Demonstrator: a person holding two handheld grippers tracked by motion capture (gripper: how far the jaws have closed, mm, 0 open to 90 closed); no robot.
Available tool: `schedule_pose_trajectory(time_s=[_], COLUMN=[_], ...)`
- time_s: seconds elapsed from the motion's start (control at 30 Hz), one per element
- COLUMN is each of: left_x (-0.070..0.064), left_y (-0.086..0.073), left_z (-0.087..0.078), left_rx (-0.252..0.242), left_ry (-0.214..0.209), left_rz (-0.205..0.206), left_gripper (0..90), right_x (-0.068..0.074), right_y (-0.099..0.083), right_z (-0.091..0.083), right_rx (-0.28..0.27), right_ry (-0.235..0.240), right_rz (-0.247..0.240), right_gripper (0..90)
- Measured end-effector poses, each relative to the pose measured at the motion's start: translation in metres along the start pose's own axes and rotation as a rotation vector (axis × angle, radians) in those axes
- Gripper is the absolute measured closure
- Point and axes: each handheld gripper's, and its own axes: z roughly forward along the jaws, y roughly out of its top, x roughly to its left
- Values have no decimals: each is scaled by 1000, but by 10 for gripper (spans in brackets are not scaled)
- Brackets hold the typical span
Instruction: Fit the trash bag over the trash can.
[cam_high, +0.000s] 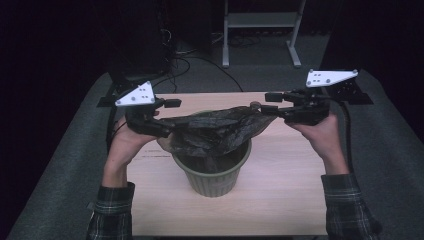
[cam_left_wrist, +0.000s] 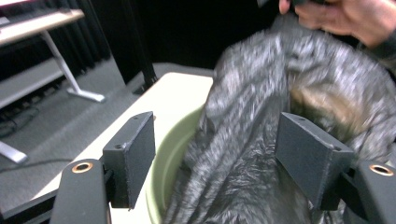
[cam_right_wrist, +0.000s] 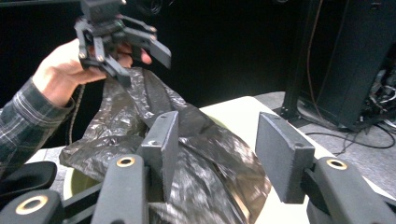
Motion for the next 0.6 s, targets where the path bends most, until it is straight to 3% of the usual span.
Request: schedule_pose_trajectory(time_s=[0.17, 0.3, 0.33, 0.4, 0.5, 0.57, 0.6], left_x=[2, 1, 1, 3, 6, 7, 8], left_y=[-11, -13, -14, -16, -19, -20, -20], left_z=[10, 16, 17, 21, 23, 22, 21], left_rx=[13, 42, 52, 88, 115, 103, 94], left_ry=[1, 27, 27, 32, 30, 12, 13], left_rz=[-12, 12, 16, 20, 9, -18, -32], left_gripper=[299, 261, 295, 394, 711, 866, 895], right_x=[1, 2, 2, 2, 2, 2, 2], right_y=[1, 1, 1, 0, -2, -3, -4], right_z=[17, 24, 27, 31, 37, 42, 44], right_rx=[19, 34, 40, 46, 53, 64, 70], right_ry=[24, 35, 40, 43, 47, 49, 47], right_rz=[-10, -12, -12, -9, -8, -10, -8], right_gripper=[457, 436, 431, 424, 416, 408, 405])
